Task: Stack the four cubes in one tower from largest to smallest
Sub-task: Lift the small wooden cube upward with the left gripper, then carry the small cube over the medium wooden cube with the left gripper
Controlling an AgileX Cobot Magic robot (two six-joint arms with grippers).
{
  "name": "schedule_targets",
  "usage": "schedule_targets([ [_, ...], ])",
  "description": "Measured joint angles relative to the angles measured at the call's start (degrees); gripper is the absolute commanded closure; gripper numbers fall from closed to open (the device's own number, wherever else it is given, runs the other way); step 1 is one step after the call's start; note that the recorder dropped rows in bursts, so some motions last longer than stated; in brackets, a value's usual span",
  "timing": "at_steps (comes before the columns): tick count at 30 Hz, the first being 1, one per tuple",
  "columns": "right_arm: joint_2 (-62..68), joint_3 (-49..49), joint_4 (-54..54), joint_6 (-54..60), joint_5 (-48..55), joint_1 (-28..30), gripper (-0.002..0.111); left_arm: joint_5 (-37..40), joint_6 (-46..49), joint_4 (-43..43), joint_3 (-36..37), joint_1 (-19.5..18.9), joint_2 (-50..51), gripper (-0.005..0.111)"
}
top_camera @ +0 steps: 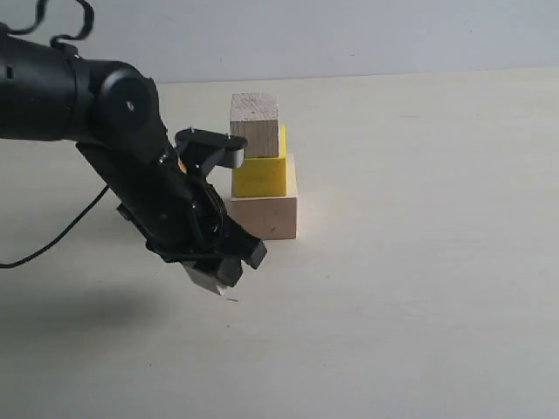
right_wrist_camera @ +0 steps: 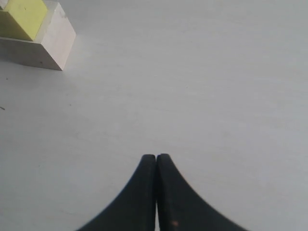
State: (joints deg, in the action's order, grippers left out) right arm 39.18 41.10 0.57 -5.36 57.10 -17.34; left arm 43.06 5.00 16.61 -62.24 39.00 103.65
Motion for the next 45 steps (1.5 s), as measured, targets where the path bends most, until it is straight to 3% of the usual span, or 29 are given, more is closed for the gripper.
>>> schedule_targets([
  [7, 0.00, 0.00, 0.00, 0.00, 0.47, 0.00, 0.108, 3.88, 5.72, 1.35, -0.09, -0.60, -9.20, 0.107],
  [15, 0.00, 0.00, -0.57, 0.00, 0.66, 0.00, 0.108, 6.84, 13.96, 4.36, 5.53, -7.10, -18.51, 0.107],
  [18, 0.00, 0.00, -0.57, 0.00, 0.66, 0.00, 0.108, 5.60, 21.41, 10.73, 7.37, -10.33, -21.59, 0.107],
  [21, 0.00, 0.00, -0.57, 0.00, 0.66, 0.00, 0.108, 3.42, 34.68, 20.33, 7.59, -13.27, -23.88, 0.107],
  [26, 0.00, 0.00, -0.57, 0.00, 0.70, 0.00, 0.108, 2.99, 57.59, 42.90, 7.59, -18.56, -24.71, 0.107],
  [31, 0.00, 0.00, -1.14, 0.24, 0.80, 0.00, 0.108, 5.43, 72.69, 58.13, 7.59, -22.51, -22.58, 0.107],
  [37, 0.00, 0.00, -1.87, 0.88, 0.82, 0.00, 0.108, 8.15, 83.09, 71.78, 7.46, -23.62, -18.05, 0.107],
  [45, 0.00, 0.00, -1.95, 1.00, 1.53, -0.83, 0.108, 9.77, 88.18, 78.85, 7.45, -23.62, -16.17, 0.107],
])
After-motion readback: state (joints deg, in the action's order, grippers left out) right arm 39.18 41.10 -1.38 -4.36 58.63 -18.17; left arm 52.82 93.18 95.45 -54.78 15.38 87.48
